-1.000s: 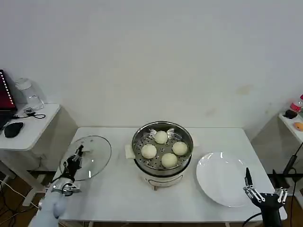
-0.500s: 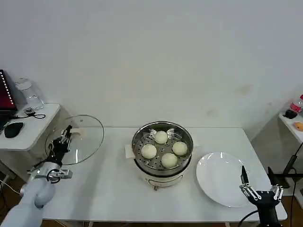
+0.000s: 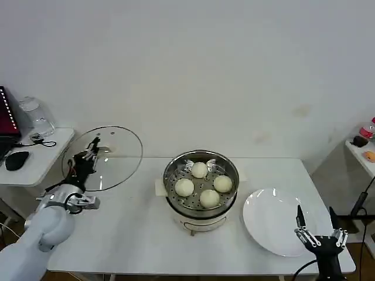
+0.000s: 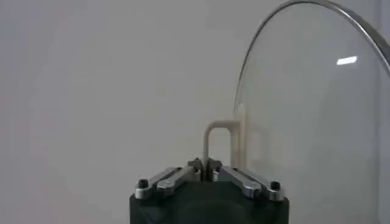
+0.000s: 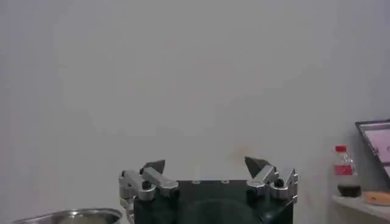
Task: Take steamed baozi put them in steamer then cover it.
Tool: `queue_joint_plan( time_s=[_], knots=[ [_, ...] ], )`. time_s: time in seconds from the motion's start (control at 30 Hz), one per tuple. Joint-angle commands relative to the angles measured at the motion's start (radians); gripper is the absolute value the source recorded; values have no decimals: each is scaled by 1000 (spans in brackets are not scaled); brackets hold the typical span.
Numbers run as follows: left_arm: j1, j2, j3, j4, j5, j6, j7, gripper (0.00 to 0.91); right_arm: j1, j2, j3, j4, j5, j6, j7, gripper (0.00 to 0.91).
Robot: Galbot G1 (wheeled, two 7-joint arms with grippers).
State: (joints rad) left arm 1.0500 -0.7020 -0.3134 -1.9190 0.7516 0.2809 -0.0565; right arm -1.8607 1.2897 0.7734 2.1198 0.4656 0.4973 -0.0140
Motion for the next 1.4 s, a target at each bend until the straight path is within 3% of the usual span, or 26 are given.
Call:
queue_joint_plan(
  time_s=[0.03, 0.2, 0.57, 0.8, 1.1, 1.4],
  knots=[
    [-197, 56, 251, -197, -76, 250, 137, 0, -1, 11, 6, 6, -3, -5, -10, 907],
    [-266, 9, 353, -223, -68, 306, 173, 0, -11, 17, 23, 9, -6, -7, -14, 907],
    [-306, -148, 531, -218, 103, 331, 256, 0, -7, 44, 59, 18, -36, -26, -8, 907],
    [-338, -274, 588, -176, 188, 332, 299, 0, -2, 54, 82, 16, -42, -39, -4, 907],
    [-324, -348, 623, -95, 337, 333, 344, 0, 26, 65, 78, -9, -56, -53, -1, 907],
    [-353, -481, 640, -12, 472, 334, 357, 0, 38, 69, 66, -27, -65, -54, 0, 907]
  ],
)
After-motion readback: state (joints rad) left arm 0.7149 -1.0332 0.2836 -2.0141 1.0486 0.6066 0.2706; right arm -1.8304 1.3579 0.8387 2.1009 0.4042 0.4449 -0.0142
